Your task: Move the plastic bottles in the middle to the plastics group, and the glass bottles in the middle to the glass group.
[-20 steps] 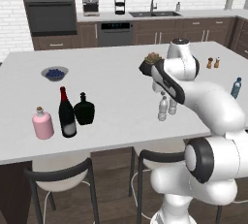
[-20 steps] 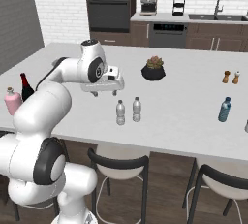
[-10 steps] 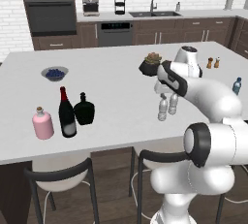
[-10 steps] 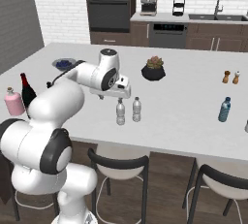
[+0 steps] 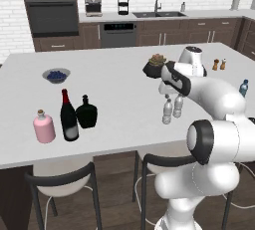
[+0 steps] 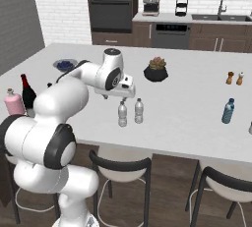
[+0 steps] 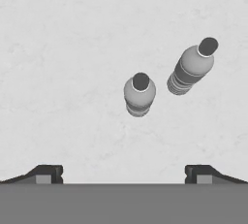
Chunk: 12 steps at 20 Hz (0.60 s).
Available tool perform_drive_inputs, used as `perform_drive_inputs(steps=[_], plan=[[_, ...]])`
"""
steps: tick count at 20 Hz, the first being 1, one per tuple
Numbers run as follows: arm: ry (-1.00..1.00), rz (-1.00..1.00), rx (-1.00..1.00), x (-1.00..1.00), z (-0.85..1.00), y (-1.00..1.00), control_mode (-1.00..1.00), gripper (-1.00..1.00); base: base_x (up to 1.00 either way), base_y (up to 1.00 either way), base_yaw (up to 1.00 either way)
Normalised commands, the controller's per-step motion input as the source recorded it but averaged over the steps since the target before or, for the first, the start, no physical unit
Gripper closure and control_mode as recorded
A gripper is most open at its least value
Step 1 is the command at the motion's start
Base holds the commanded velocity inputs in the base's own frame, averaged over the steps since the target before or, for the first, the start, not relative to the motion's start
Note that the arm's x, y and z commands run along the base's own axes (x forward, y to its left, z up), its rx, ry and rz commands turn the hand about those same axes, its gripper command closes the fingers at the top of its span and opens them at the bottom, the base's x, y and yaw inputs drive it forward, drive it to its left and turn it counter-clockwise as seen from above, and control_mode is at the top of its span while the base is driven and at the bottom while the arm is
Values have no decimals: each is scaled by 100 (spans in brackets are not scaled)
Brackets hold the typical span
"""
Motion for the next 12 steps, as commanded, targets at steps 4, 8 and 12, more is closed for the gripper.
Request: perform_drive_inputs(steps=[4, 8, 12], plan=[[0, -3, -10, 3, -2, -6, -100, -100, 0, 0, 0], [0, -3, -5, 2, -8, -2, -100, -100, 0, 0, 0], [-3, 0, 0, 5, -11, 0, -100, -100, 0, 0, 0]])
